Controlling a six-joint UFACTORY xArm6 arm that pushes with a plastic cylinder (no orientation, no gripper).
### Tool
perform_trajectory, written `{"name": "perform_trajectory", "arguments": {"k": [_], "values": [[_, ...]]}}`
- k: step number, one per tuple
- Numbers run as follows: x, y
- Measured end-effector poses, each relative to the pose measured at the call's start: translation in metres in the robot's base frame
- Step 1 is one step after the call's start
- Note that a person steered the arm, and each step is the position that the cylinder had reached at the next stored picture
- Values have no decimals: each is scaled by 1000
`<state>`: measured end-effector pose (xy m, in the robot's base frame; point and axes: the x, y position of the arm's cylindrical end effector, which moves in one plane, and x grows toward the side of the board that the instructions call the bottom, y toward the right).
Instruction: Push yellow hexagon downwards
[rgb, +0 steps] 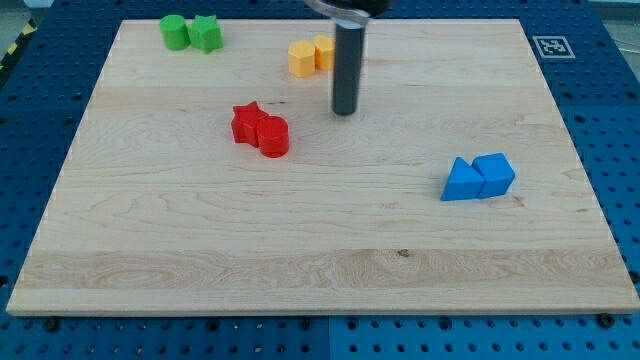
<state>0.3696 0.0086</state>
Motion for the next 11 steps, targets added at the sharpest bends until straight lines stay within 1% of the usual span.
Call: {"name": "perform_trajectory", "arguments": {"k": [1, 2, 3, 6, 7, 8, 10, 11], "values": [[-12, -36], [-32, -58], [-53, -63], [-93, -72], [-108, -91], [-128, -88], [-120, -38], [-114, -34]]}}
